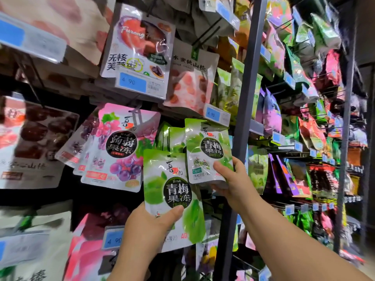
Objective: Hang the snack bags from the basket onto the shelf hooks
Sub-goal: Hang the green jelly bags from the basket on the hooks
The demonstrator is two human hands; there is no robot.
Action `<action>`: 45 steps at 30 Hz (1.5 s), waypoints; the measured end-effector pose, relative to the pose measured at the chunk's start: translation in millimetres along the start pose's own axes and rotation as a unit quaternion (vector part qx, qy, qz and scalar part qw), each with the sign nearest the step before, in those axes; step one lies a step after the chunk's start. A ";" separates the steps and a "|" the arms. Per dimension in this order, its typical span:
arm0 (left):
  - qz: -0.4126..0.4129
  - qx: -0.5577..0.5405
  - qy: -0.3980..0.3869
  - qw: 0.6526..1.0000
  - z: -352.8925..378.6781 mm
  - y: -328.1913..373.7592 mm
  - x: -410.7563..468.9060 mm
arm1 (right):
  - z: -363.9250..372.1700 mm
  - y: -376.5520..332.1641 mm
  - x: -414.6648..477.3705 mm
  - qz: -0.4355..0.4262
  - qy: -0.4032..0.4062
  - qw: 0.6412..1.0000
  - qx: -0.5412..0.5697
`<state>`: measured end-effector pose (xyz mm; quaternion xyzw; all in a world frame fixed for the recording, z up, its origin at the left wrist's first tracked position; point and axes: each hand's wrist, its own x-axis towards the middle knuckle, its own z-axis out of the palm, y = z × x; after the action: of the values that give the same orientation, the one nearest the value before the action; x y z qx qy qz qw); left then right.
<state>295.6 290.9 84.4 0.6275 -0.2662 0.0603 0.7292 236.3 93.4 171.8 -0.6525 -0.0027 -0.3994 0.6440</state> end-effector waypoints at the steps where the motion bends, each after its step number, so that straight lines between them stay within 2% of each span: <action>1: 0.001 0.000 -0.003 1.000 -0.6 -0.6 0.2 | -0.9 -0.6 0.4 0.001 -0.001 1.000 -0.003; 12: 0.006 0.003 -0.022 1.000 -7.4 -4.5 0.7 | -7.5 0.4 8.9 0.032 -0.008 0.999 -0.010; 27: -0.001 0.033 -0.023 0.999 -20.8 -9.5 2.9 | 2.5 19.3 23.5 0.042 0.058 0.996 -0.053; 32: -0.022 0.031 -0.031 0.999 -28.8 -8.6 3.7 | -1.2 23.3 21.7 0.032 0.101 0.979 -0.177; 35: -0.039 0.025 -0.033 0.998 -34.5 -11.1 4.7 | -1.9 20.4 15.6 0.018 0.097 0.966 -0.241; 45: -0.027 -0.052 -0.100 0.993 -63.9 4.3 1.0 | 9.6 1.5 -16.9 -0.046 0.079 0.882 -0.463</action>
<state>314.6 352.1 84.2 0.5985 -0.3241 -0.0363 0.7317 230.6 110.0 163.1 -0.8420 0.2035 -0.4342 0.2473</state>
